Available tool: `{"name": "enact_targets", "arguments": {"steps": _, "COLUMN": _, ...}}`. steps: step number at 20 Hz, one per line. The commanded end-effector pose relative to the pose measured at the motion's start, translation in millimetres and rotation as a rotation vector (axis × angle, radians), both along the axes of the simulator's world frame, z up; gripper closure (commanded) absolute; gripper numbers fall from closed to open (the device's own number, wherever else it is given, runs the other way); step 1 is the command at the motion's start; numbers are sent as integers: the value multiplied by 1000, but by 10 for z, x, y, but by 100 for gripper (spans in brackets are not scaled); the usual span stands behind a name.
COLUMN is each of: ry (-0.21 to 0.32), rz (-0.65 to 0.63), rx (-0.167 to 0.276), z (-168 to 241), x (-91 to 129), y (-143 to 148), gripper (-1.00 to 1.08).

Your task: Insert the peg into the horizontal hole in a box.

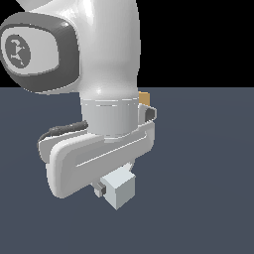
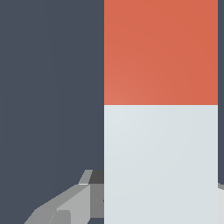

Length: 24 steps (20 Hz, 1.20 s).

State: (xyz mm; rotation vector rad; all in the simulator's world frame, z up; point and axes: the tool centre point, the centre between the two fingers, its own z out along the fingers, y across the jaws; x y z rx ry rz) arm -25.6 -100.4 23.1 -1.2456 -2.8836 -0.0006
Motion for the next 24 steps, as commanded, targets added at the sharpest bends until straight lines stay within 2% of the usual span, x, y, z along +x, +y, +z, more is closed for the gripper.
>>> {"name": "enact_targets", "arguments": {"steps": 1, "ry": 0, "rz": 0, "rx": 0, "z": -1, "x": 0, "y": 0, "gripper": 108}}
{"name": "enact_targets", "arguments": {"steps": 12, "ry": 0, "rz": -63, "rx": 0, "z": 63, "x": 9, "y": 161, "gripper": 108}}
{"name": "enact_targets", "arguments": {"steps": 24, "ry": 0, "rz": -268, "rx": 0, "z": 269, "x": 118, "y": 672, "gripper": 108}}
